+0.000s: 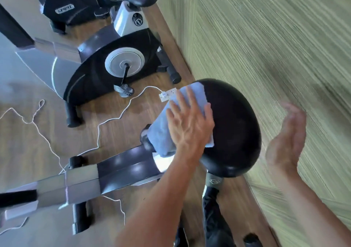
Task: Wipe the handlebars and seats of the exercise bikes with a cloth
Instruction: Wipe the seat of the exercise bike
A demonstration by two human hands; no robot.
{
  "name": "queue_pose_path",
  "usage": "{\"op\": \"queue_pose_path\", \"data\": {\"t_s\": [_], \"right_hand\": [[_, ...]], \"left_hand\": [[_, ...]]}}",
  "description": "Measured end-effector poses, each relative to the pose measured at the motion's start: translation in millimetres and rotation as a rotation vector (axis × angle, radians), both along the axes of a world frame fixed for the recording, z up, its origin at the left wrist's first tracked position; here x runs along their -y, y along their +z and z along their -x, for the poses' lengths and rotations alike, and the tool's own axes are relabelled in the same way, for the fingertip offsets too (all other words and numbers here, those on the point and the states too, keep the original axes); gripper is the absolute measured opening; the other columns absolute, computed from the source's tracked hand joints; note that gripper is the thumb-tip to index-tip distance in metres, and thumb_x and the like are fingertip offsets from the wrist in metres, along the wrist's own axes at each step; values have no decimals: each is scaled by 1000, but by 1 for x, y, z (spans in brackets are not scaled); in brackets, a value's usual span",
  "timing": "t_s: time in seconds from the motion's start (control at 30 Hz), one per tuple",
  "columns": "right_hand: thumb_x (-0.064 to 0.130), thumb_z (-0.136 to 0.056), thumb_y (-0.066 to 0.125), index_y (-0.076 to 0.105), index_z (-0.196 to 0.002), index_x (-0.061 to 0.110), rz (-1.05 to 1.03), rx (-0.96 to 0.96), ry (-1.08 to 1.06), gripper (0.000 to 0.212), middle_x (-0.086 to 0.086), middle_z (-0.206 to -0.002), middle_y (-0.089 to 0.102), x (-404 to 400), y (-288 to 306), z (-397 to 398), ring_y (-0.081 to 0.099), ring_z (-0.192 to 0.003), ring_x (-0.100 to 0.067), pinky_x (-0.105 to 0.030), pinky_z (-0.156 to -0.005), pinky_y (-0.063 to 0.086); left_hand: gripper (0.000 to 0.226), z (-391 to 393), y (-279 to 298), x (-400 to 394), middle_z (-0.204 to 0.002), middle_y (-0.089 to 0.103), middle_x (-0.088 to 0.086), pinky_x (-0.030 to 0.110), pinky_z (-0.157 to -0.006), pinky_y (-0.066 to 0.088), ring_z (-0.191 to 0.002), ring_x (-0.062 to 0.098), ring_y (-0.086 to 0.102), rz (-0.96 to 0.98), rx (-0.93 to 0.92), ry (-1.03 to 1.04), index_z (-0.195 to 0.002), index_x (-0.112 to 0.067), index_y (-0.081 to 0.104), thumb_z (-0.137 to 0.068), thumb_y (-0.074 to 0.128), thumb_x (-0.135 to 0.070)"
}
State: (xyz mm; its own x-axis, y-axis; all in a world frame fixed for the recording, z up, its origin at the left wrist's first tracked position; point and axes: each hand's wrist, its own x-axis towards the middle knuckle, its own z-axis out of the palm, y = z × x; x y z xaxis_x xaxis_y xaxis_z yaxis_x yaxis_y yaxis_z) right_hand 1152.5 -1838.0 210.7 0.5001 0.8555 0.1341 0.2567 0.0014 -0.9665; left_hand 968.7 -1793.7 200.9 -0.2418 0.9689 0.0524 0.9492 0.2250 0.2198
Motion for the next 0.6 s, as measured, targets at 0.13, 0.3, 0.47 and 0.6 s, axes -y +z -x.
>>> {"op": "queue_pose_path", "data": {"t_s": [0.13, 0.3, 0.47, 0.6], "right_hand": [[22, -109, 27, 58, -126, 17, 10, -14, -160, 35, 18, -129, 57, 24, -1, -20, 47, -126, 11, -15, -114, 31], [25, -110, 27, 55, -129, 16, -15, -33, -151, 36, 14, -136, 54, 34, -10, -15, 44, -133, 8, -15, -115, 28], [15, -111, 26, 54, -131, 0, -11, -5, -63, 38, 17, -109, 58, 32, -13, -1, 51, -108, 11, -3, -99, 31], [21, -111, 26, 55, -133, 2, -13, -7, -77, 41, 18, -121, 56, 23, -7, 1, 48, -115, 19, -3, -99, 31]], "left_hand": [[67, -44, -1, 33, -171, 18, 8, 55, -125, 15, -156, 41, 11, -68, 10, -455, -162, -19, 27, -103, 37, -49], [54, 36, -31, 79, -161, 41, 0, 49, -118, 36, -152, 30, 33, -340, -24, -823, -152, -28, 49, -103, 49, -50], [48, 67, -21, 53, -151, 55, 5, 48, -105, 48, -133, 36, 55, -266, -28, -337, -149, -24, 53, -107, 41, -45], [59, 2, -1, 6, -163, 36, 11, 49, -112, 36, -139, 41, 44, -36, 41, -44, -159, -20, 34, -106, 31, -47]]}}
